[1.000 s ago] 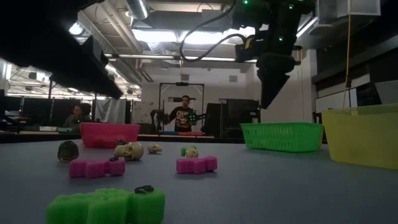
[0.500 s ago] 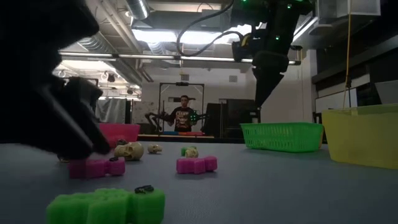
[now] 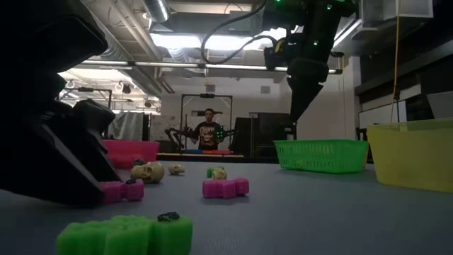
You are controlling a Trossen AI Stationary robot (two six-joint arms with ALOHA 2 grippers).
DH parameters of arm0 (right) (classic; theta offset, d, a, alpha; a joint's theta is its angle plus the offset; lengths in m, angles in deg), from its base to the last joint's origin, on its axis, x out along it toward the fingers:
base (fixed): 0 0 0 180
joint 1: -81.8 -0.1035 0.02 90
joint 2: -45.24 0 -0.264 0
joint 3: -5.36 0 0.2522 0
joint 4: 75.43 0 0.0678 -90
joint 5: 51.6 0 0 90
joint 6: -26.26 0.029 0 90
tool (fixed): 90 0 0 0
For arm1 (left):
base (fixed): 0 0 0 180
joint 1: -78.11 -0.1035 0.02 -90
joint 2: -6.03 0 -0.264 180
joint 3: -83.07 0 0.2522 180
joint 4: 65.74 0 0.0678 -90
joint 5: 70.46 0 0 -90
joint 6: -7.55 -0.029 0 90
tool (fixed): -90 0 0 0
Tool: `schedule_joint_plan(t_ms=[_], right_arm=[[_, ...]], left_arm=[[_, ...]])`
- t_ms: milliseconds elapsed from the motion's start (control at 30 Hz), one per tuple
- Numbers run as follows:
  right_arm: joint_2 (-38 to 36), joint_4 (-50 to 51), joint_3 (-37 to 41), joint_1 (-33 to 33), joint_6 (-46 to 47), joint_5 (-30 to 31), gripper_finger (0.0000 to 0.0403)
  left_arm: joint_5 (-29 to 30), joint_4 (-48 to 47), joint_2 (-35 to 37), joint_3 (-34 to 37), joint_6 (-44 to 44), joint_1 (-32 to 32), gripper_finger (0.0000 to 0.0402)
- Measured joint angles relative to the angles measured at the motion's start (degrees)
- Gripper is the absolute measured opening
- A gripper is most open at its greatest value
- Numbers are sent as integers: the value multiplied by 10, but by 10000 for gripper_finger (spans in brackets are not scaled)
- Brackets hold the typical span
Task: Sort Halloween decoration
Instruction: Put the pink skeleton toy into the yellow bin
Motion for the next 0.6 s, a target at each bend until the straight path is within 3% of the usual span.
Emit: schedule_joint_plan(t_ms=[333,600], right_arm=[[0,-6,0,-1,0,-2,250],[0,-57,0,-1,1,-48,250]], left_arm=[[-4,-3,0,0,0,0,86],[-5,-3,0,0,0,0,34]])
